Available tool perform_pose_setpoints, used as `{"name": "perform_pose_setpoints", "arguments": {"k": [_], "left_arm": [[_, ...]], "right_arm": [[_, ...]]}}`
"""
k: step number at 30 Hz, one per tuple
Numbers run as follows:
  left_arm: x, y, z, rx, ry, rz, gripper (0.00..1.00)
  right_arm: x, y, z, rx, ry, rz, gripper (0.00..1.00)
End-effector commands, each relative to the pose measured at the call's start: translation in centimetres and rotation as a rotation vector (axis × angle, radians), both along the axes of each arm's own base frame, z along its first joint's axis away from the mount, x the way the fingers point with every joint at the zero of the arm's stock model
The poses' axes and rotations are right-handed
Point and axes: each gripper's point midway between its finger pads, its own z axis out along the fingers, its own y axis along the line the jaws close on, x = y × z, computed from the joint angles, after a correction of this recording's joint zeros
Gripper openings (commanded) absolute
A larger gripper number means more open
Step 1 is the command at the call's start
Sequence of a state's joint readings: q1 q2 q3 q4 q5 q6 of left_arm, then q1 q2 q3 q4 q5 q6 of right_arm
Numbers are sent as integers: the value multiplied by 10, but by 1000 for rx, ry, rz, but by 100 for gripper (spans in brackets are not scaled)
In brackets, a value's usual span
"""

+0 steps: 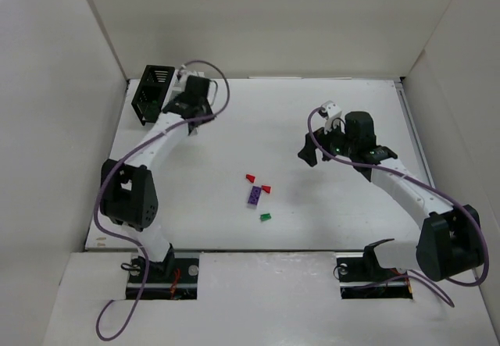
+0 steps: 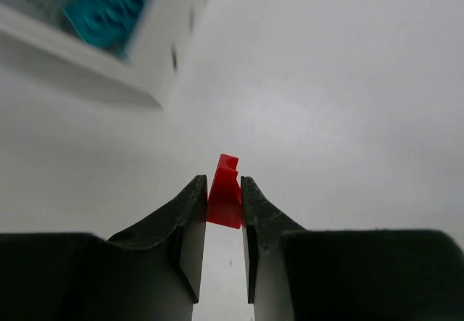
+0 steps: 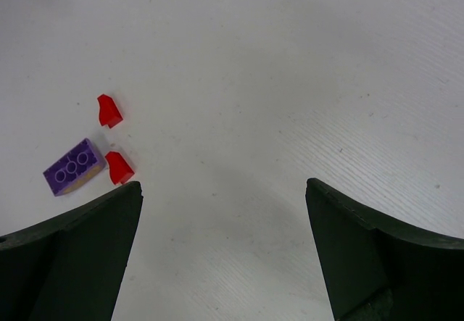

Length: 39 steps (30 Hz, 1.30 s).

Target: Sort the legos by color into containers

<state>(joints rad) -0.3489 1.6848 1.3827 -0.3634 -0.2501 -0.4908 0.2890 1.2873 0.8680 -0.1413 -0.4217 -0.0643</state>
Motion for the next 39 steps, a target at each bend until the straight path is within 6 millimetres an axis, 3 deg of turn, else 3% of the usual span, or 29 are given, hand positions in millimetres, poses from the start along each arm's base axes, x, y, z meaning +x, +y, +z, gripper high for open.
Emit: {"name": "perform_pose_setpoints", "arguments": {"k": [1, 2, 3, 4, 6, 8, 10, 11, 12, 13, 14, 15, 16, 17, 19, 22, 25, 31, 34, 39], "left_arm": [[36, 39, 88, 10, -199, 30, 11], [46, 48, 90, 26, -203, 30, 11], [57, 68, 99, 33, -230, 69, 11], [68, 75, 120, 28, -275, 73, 11], [91, 101, 132, 37, -302, 108, 11], [106, 113, 135, 26, -303, 105, 11], [126, 138, 138, 28, -315, 135, 11], [133, 140, 138, 19, -320, 114, 11], [140, 147, 139, 15, -328, 120, 11], [148, 160, 124, 27, -300, 136, 11], [156, 157, 137, 17, -334, 123, 12], [161, 165, 136, 29, -338, 128, 14], [169, 166, 124, 29, -321, 128, 14], [174, 171, 131, 25, -347, 131, 14], [181, 175, 125, 26, -347, 118, 15], [196, 181, 116, 32, -371, 114, 18], [206, 182, 111, 33, -389, 114, 18], [230, 194, 77, 4, -387, 173, 18], [232, 196, 74, 9, -391, 181, 18], [236, 192, 80, -18, -420, 174, 26]], "right_arm": [[15, -8, 27, -7, -120, -36, 98], [19, -9, 33, -8, -136, -47, 98], [22, -10, 34, -13, -137, -57, 98], [26, -12, 34, -22, -140, -74, 98], [37, -10, 41, -7, -144, -92, 98], [46, -8, 48, 5, -158, -107, 98], [57, -6, 45, 8, -148, -120, 98], [61, -6, 44, 13, -136, -136, 98], [69, -4, 54, 21, -159, -137, 98], [75, -2, 46, 21, -135, -141, 98], [80, -2, 46, 16, -135, -149, 98], [88, 0, 55, 30, -146, -153, 98], [94, 2, 48, 24, -131, -153, 98], [100, 4, 50, 34, -135, -157, 98], [111, 7, 61, 42, -157, -158, 98], [125, 11, 61, 43, -157, -158, 98], [130, 13, 66, 46, -167, -158, 98], [131, 14, 55, 45, -140, -161, 98], [126, 12, 57, 46, -144, -161, 98], [120, 10, 62, 50, -153, -161, 98]]}}
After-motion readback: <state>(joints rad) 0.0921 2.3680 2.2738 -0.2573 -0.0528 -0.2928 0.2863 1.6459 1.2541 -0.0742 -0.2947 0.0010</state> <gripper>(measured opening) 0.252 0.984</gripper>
